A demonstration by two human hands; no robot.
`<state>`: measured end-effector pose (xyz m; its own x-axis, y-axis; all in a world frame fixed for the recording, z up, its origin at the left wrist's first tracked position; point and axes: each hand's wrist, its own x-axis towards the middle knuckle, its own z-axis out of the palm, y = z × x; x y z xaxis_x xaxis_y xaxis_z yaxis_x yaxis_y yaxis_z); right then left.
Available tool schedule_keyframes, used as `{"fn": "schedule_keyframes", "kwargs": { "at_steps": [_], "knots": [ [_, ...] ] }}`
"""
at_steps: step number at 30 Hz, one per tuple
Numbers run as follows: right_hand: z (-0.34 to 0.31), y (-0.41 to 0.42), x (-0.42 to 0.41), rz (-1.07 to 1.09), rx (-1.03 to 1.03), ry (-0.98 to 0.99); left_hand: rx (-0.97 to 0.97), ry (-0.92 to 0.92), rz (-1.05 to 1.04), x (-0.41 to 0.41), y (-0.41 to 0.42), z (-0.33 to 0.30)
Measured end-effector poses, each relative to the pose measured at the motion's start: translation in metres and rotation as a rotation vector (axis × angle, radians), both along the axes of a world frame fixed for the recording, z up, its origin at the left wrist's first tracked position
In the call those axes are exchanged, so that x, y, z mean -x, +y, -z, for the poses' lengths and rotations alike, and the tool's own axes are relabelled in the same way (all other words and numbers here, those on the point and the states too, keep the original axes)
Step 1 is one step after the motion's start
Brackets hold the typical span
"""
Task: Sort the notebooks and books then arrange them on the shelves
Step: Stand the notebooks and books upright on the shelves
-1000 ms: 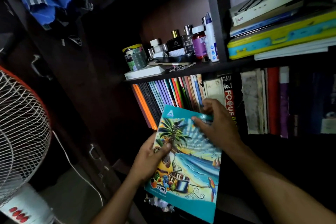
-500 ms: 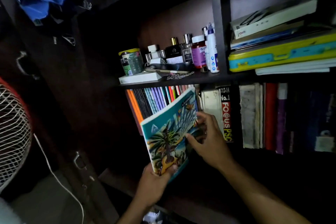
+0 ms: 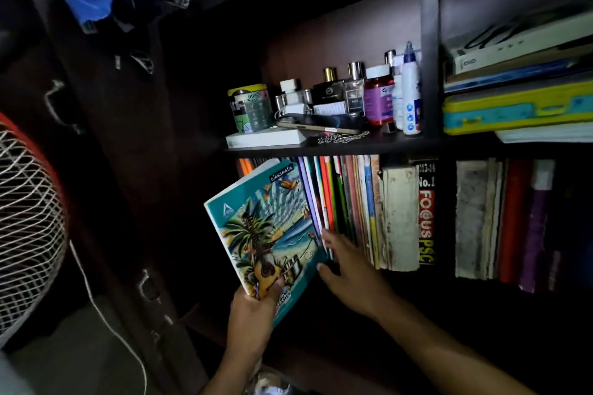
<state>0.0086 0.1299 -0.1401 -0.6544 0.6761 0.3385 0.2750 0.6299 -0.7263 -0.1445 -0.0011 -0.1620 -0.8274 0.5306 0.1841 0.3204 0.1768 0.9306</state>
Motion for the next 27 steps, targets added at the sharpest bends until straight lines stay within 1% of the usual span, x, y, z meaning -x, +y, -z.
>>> {"fn": "schedule_keyframes", "kwargs": {
  "at_steps": [3,6,10,13,17,19,23,25,27],
  "knots": [
    [-0.014,-0.008,0.036,0.084,0.045,0.055,-0.013,0.046,0.035,-0.001,-0.002,0.0],
    [-0.01,-0.025,0.057,0.179,0.091,0.151,-0.031,0.078,0.05,-0.004,-0.002,-0.002],
    [-0.004,-0.026,0.056,0.231,0.156,0.219,-0.032,0.057,0.045,-0.001,-0.002,0.0],
    [-0.009,-0.025,0.049,0.295,0.196,0.222,-0.011,0.055,0.081,0.001,-0.003,0.001],
    [-0.011,-0.029,0.046,0.266,0.215,0.228,-0.031,0.049,0.142,-0.007,-0.007,-0.003],
    [-0.01,-0.025,0.044,0.207,0.234,0.242,-0.031,0.047,0.156,-0.008,-0.007,-0.002],
    [-0.01,-0.014,0.035,0.06,0.348,0.273,-0.04,0.028,0.142,-0.012,-0.006,-0.002],
    [-0.009,-0.012,0.037,0.023,0.329,0.221,-0.065,0.007,0.129,-0.01,-0.004,-0.002],
    [-0.009,-0.013,0.042,0.048,0.243,0.175,-0.069,-0.019,0.095,-0.008,-0.001,-0.002]
  ]
}}
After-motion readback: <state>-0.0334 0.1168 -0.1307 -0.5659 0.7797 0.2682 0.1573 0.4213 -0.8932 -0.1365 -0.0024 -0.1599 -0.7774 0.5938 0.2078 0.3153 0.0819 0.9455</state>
